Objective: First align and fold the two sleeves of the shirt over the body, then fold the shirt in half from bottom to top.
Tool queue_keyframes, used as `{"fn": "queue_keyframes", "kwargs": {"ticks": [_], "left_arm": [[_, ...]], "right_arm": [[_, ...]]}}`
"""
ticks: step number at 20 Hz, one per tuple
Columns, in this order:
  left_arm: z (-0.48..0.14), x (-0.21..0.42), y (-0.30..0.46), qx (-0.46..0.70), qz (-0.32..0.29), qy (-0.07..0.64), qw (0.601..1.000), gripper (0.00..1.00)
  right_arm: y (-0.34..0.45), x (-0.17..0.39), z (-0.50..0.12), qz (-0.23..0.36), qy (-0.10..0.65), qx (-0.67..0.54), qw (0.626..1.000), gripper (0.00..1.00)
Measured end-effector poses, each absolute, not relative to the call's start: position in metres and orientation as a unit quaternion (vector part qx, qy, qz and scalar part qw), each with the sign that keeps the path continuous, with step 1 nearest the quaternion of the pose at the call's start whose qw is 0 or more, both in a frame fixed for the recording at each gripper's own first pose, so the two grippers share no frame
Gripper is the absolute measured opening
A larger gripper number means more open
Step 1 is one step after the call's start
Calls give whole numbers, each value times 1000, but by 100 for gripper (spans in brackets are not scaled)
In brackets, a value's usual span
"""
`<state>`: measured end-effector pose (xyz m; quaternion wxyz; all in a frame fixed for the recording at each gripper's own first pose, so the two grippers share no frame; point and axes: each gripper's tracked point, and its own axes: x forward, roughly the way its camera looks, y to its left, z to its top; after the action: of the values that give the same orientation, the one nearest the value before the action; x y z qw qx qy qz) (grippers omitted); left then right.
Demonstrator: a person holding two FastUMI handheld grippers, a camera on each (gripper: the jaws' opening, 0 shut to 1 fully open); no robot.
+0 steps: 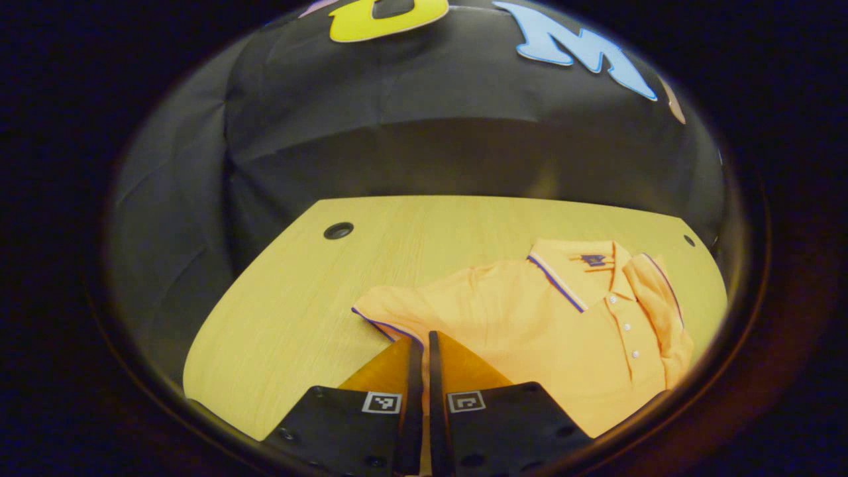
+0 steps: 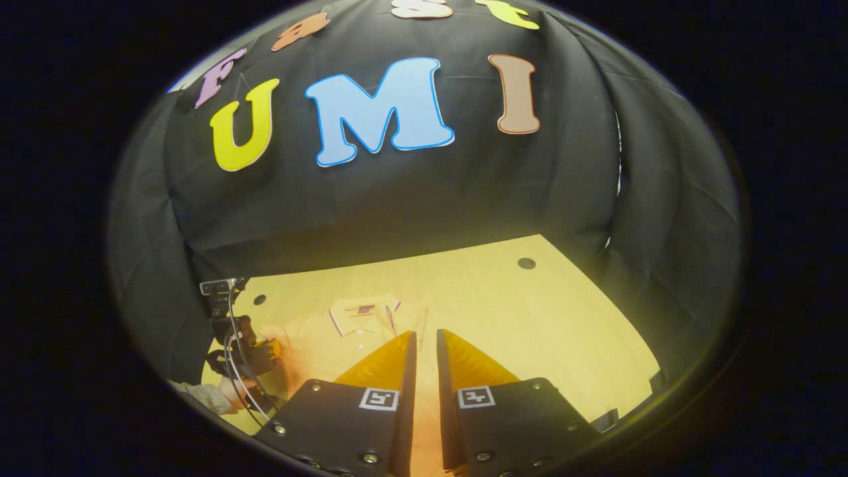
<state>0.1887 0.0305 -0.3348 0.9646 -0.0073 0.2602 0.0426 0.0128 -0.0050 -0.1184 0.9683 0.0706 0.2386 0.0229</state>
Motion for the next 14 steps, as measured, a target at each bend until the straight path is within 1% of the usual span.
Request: {"fn": "queue_keyframes", "kwargs": {"ticks": [4,7,11,14], "left_arm": [[-297,204,-25,21,-14,223,974,12],[-283,205,-74,43,-60,209,975,12],[-293,201,-125,60,-103,216,969,11],[-305,198,-141,74,-111,229,964,11]], "right_arm": [[-14,7,-122,12,239,79,968,18],[-23,4,-123,0,236,87,968,18],[-37,-4,-127,-16,237,96,967,18],[-48,-11,-130,-28,239,100,965,18]]}}
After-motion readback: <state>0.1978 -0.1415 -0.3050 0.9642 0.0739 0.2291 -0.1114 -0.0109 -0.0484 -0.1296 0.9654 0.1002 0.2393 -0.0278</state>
